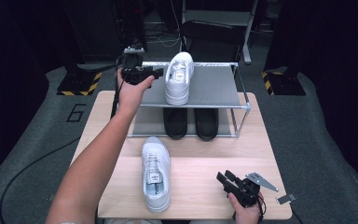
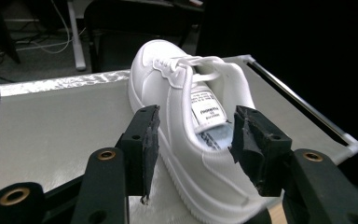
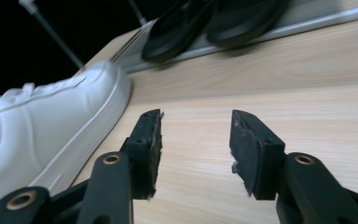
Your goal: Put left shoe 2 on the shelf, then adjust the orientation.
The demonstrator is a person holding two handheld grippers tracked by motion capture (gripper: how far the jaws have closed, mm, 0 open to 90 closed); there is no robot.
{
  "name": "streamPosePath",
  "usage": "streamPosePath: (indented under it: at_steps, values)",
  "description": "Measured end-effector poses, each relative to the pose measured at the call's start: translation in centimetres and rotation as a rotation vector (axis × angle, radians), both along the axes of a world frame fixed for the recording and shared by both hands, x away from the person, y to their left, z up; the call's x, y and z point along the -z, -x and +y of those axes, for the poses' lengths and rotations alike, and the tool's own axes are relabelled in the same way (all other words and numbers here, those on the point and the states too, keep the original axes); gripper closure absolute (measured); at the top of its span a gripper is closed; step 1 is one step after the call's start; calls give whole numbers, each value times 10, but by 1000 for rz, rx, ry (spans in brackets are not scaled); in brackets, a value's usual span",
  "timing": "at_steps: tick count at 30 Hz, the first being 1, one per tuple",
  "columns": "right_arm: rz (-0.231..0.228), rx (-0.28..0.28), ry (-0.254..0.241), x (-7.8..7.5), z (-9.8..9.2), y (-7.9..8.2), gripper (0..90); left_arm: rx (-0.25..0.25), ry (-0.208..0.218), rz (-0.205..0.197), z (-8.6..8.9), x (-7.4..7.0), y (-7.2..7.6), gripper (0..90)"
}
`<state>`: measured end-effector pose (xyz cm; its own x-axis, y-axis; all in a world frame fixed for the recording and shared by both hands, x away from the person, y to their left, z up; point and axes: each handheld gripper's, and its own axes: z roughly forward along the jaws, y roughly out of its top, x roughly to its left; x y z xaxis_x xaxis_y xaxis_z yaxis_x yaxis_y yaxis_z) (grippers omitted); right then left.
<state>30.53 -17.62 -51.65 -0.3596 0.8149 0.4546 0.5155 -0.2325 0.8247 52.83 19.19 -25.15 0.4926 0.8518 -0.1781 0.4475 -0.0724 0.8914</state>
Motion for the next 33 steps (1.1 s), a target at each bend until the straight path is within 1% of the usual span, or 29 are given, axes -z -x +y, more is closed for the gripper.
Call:
streamPosePath:
  at_steps: [3,6,7,9,10,12,14,16,18,21,22,25,26,28,31,33]
  values:
    - [7,-55,29,-6,15,-2,550,11,11,-18,13,2,14,515]
    - [11,-87,44,-9,27,-5,545,15,14,-30,24,5,27,524]
    - [2,-95,58,-10,31,-7,544,14,12,-27,27,7,30,529]
    - [1,-101,82,-11,37,-9,543,16,16,-29,33,11,37,535]
    - [6,-103,83,-12,39,-10,541,17,16,-30,36,13,40,537]
    - [0,-112,90,-15,45,-13,536,29,22,-29,41,18,47,539]
    - [-7,-114,121,-19,50,-14,536,40,21,-32,45,24,53,540]
    - [-14,-129,124,-23,56,-16,534,48,29,-27,49,30,61,542]
    - [-11,-145,120,-27,60,-17,534,56,36,-27,53,37,69,542]
    - [0,-172,91,-30,67,-20,541,54,27,-32,61,49,82,542]
    - [8,-178,88,-31,70,-21,542,55,23,-32,63,52,86,541]
    - [-4,-204,106,-33,78,-23,545,51,29,-41,69,62,98,541]
    - [-15,-208,113,-33,81,-23,542,53,36,-42,70,64,102,541]
    - [-23,-219,116,-35,87,-23,540,65,51,-35,72,69,108,541]
    - [-42,-248,133,-38,97,-25,539,80,53,-32,74,74,116,540]
    - [-46,-257,136,-39,102,-25,540,79,56,-42,76,76,121,538]
